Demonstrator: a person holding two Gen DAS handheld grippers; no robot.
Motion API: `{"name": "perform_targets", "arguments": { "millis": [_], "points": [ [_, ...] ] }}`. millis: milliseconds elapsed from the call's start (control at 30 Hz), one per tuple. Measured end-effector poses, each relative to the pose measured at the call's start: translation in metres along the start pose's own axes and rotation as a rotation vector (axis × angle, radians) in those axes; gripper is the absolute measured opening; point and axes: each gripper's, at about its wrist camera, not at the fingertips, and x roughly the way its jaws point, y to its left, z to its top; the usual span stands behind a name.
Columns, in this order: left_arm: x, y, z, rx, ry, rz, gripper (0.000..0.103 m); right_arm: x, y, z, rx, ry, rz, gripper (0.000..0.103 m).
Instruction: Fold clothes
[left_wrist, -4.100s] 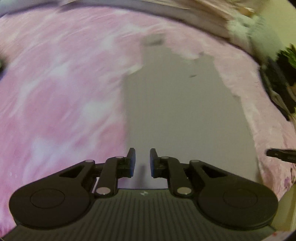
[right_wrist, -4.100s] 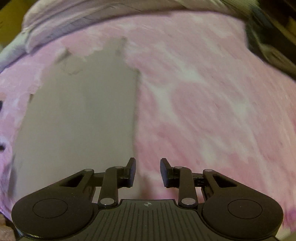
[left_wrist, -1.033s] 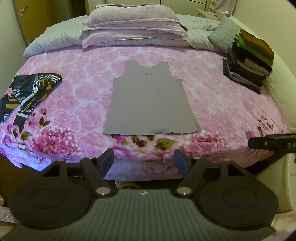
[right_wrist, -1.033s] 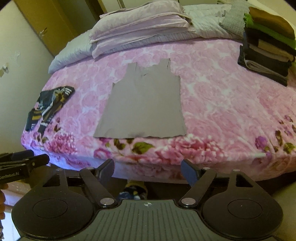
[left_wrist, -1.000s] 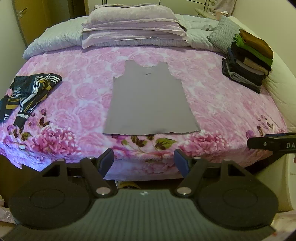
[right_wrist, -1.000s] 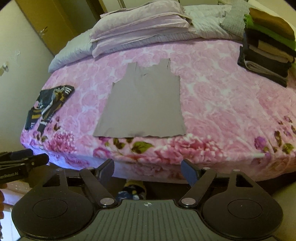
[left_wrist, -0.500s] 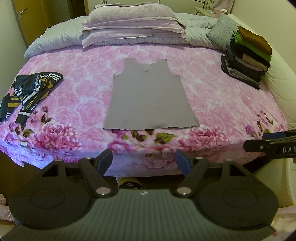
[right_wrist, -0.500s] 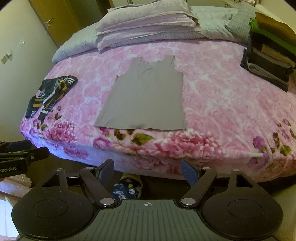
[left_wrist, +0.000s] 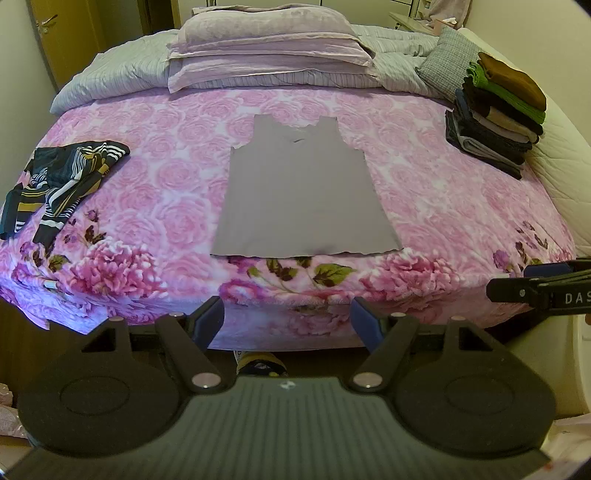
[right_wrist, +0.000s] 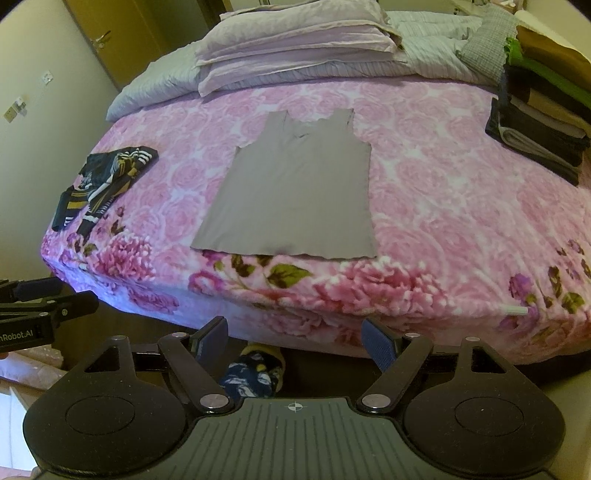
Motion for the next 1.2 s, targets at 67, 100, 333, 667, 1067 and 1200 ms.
{"name": "perform_targets", "arguments": {
  "millis": [67, 100, 333, 667, 1067, 1200],
  "points": [
    [0.001, 0.001, 0.0, 0.001, 0.002, -0.002, 0.072, 0.0, 0.002, 0.0, 0.001, 0.001, -0.001, 0.076],
    [0.001, 0.001, 0.001, 0.001, 0.002, -0.002, 0.072, 0.0, 0.002, 0.001, 0.0, 0.002, -0.001, 0.076],
    [0.002, 0.001, 0.003, 0.002, 0.001, -0.003, 0.072, 0.0, 0.002, 0.003, 0.005, -0.005, -0.003, 0.076],
    [0.012, 0.002, 0.02, -0.003, 0.0, -0.005, 0.072, 0.004, -0.011, 0.02, 0.022, -0.018, 0.019, 0.076],
    [0.075, 0.027, 0.098, 0.028, 0.022, -0.04, 0.072, 0.043, -0.021, 0.082, 0.112, -0.01, 0.027, 0.076],
    [0.104, 0.042, 0.14, 0.037, 0.021, -0.059, 0.072, 0.063, -0.021, 0.12, 0.134, -0.03, 0.004, 0.076]
  ]
}}
